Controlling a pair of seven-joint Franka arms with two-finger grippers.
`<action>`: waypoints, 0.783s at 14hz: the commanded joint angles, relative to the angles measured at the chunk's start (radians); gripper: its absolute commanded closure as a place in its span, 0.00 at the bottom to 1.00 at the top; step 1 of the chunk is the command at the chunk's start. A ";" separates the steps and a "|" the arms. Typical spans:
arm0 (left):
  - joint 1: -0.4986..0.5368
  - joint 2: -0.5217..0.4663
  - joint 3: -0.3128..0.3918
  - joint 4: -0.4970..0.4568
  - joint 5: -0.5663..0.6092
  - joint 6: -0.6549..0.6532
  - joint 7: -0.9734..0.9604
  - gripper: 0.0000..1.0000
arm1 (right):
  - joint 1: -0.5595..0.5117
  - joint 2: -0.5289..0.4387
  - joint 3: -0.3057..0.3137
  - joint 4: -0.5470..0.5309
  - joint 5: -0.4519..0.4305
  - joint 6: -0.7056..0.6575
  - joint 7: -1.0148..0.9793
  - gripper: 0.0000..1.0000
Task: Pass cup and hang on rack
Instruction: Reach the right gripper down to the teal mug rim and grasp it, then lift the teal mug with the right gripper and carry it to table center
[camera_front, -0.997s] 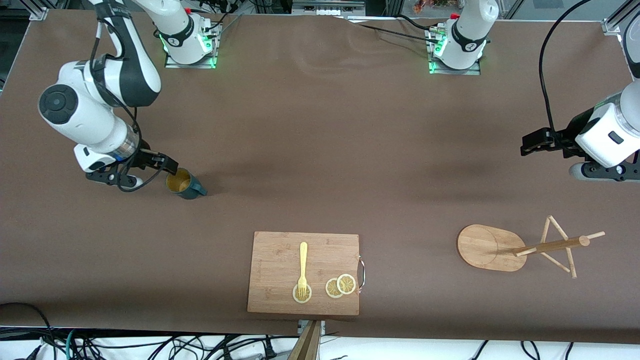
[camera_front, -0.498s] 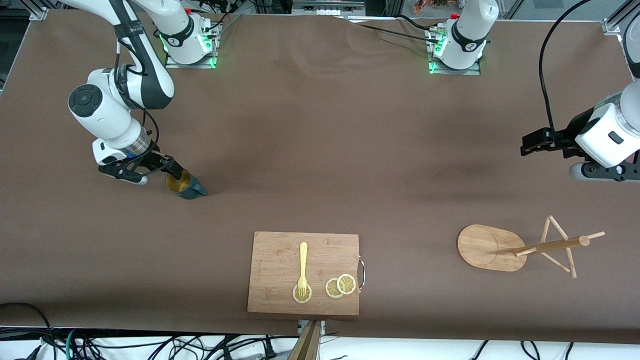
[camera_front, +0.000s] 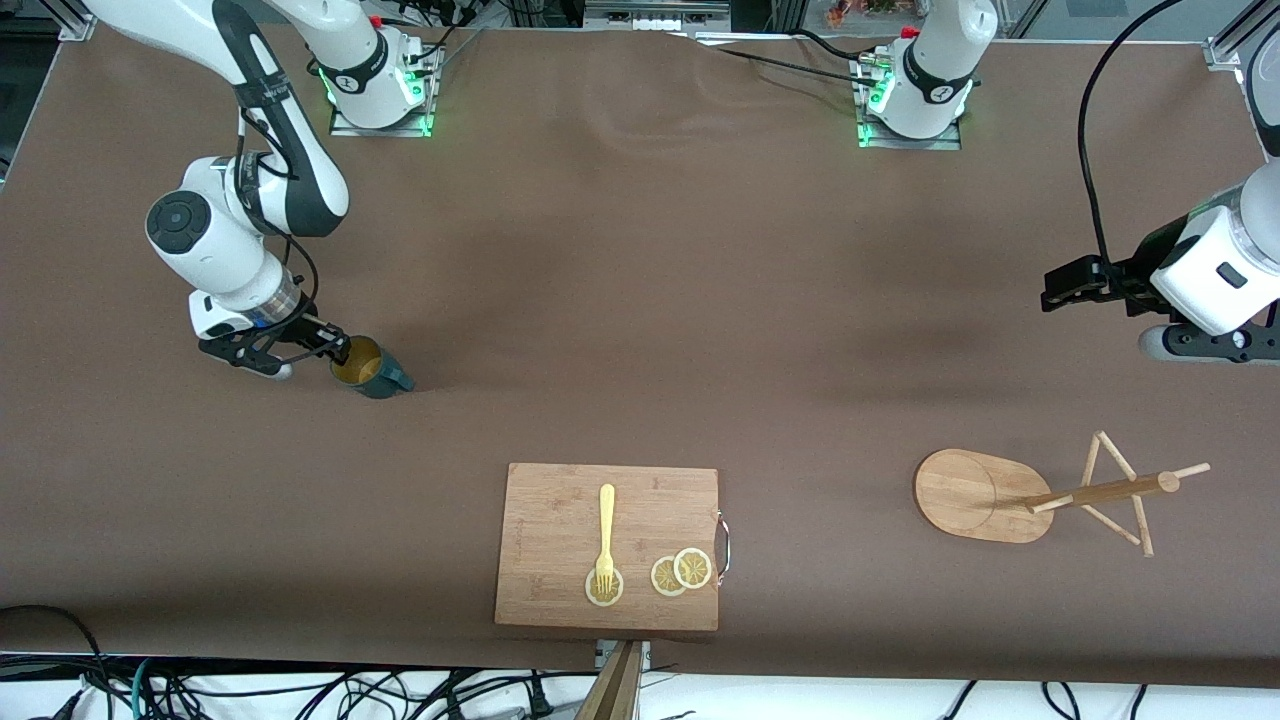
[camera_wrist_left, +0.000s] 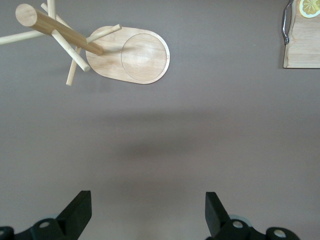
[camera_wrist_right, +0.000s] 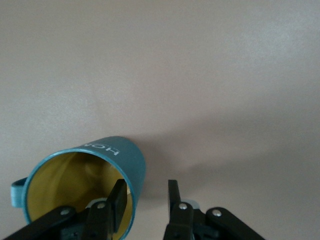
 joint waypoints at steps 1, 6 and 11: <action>0.000 0.013 -0.002 0.032 -0.003 -0.014 -0.007 0.00 | -0.001 -0.001 0.004 -0.009 -0.003 0.011 0.015 0.85; -0.002 0.013 -0.002 0.034 -0.003 -0.014 -0.007 0.00 | 0.007 -0.005 0.011 -0.001 -0.003 0.000 0.005 1.00; -0.002 0.013 -0.002 0.032 -0.003 -0.014 -0.007 0.00 | 0.008 -0.059 0.061 0.208 -0.003 -0.403 0.003 1.00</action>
